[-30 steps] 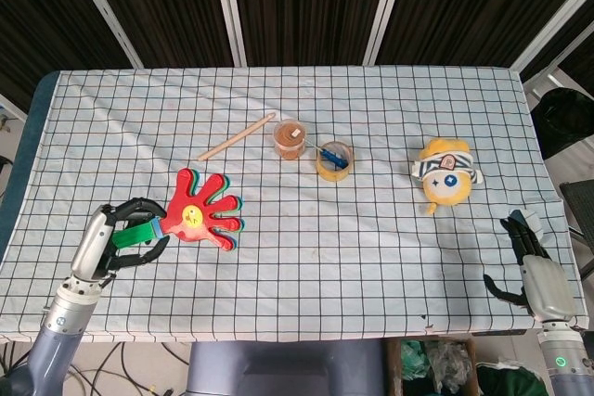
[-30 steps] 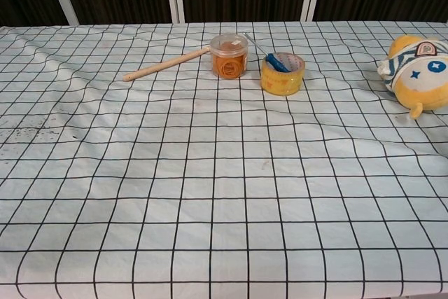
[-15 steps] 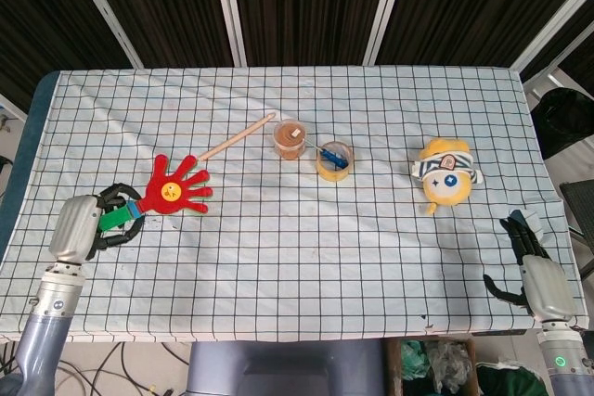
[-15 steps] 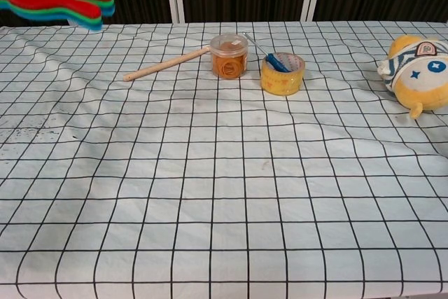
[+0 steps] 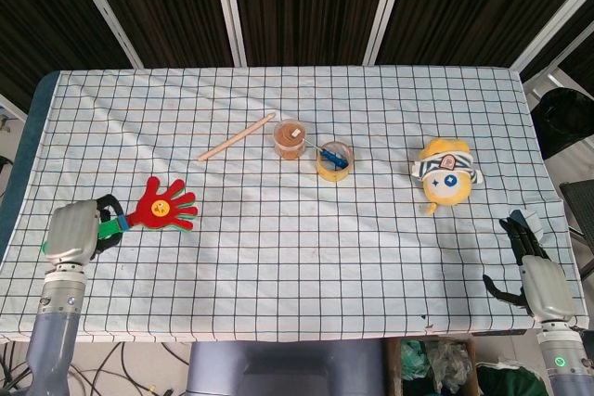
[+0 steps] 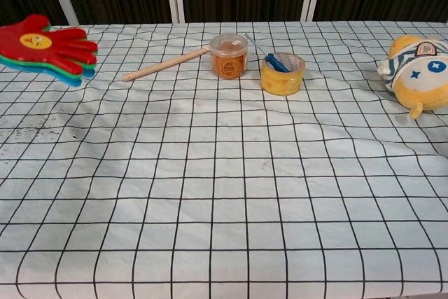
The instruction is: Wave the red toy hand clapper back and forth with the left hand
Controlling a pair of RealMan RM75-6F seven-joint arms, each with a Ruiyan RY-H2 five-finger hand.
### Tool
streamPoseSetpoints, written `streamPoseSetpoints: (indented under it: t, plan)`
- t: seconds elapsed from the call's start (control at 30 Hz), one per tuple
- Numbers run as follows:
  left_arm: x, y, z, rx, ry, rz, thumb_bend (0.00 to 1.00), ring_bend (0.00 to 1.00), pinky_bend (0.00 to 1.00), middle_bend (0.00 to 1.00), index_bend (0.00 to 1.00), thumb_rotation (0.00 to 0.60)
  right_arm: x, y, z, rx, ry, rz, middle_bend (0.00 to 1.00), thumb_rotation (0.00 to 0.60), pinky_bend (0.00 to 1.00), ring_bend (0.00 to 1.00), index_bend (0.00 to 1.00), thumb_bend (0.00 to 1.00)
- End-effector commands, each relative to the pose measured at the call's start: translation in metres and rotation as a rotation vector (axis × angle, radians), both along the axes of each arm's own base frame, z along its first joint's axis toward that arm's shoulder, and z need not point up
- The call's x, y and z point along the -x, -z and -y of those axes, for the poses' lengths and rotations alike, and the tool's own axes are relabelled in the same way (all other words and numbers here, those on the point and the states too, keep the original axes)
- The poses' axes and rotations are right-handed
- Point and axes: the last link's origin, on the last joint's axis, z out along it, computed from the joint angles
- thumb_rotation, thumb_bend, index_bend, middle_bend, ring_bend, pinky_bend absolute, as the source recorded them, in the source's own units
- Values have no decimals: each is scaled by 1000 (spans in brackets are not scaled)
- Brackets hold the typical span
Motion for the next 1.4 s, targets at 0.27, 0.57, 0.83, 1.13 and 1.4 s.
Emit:
streamPoseSetpoints:
  t: [0.27, 0.57, 0.83, 1.13, 1.4]
  plan:
    - [-41, -16, 12, -113, 673, 758, 549, 814, 986, 858, 706, 600, 0, 0, 0, 0, 0, 1, 0, 600, 175, 5, 0, 269]
    - [-19, -4, 4, -74, 565, 575, 549, 813, 985, 859, 709, 600, 0, 0, 0, 0, 1, 2, 0, 600, 175, 5, 0, 269]
    - [17, -1, -10, -35, -42, 58, 554, 814, 986, 861, 709, 600, 0, 0, 0, -1, 3, 4, 0, 600, 175, 5, 0, 269]
    - [15, 4, -13, 7, -153, -8, 553, 814, 988, 861, 709, 600, 0, 0, 0, -3, 4, 6, 0, 600, 175, 5, 0, 269]
    - [-22, 1, -5, -81, 108, 281, 554, 814, 987, 861, 710, 600, 0, 0, 0, -2, 0, 6, 0, 600, 175, 5, 0, 268]
